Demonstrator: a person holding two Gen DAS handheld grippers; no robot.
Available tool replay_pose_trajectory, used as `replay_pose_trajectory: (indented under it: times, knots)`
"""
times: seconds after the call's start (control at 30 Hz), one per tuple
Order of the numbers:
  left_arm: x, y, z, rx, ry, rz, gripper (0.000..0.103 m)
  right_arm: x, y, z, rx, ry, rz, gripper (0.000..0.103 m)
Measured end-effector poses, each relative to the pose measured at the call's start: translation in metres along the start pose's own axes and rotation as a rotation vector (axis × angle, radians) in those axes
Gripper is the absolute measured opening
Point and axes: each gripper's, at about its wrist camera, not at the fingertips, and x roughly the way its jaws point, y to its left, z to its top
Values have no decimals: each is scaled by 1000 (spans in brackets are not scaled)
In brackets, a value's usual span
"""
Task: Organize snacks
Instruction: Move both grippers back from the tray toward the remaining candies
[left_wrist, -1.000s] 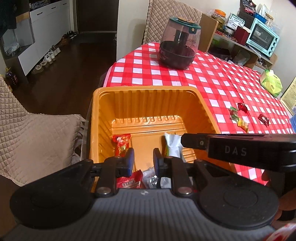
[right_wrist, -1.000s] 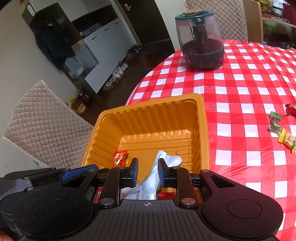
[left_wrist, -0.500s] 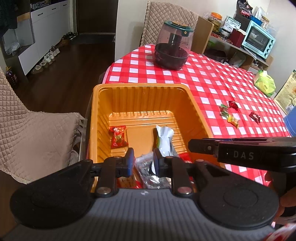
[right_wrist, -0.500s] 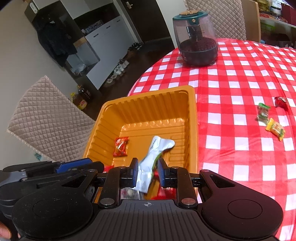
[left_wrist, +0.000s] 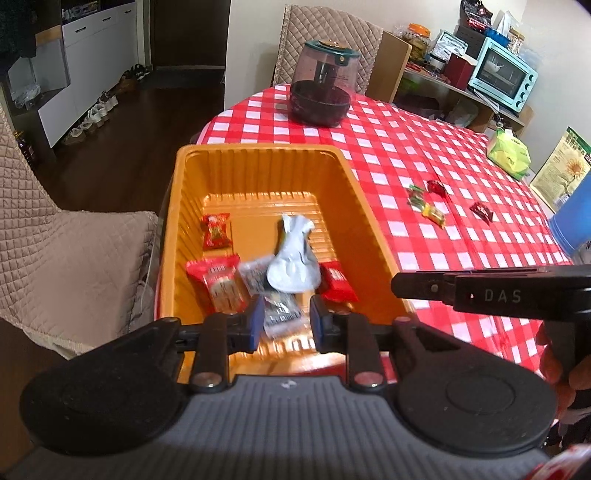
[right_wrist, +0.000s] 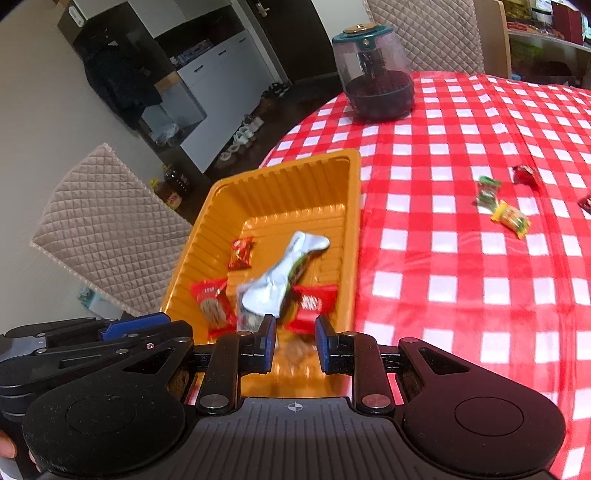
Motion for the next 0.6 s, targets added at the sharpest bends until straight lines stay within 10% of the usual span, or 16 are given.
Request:
replay_pose_trajectory:
  times: [0.6]
  knots:
    - [-15, -82, -41, -9, 34, -6, 23, -54, -55, -34, 5, 43, 13, 38]
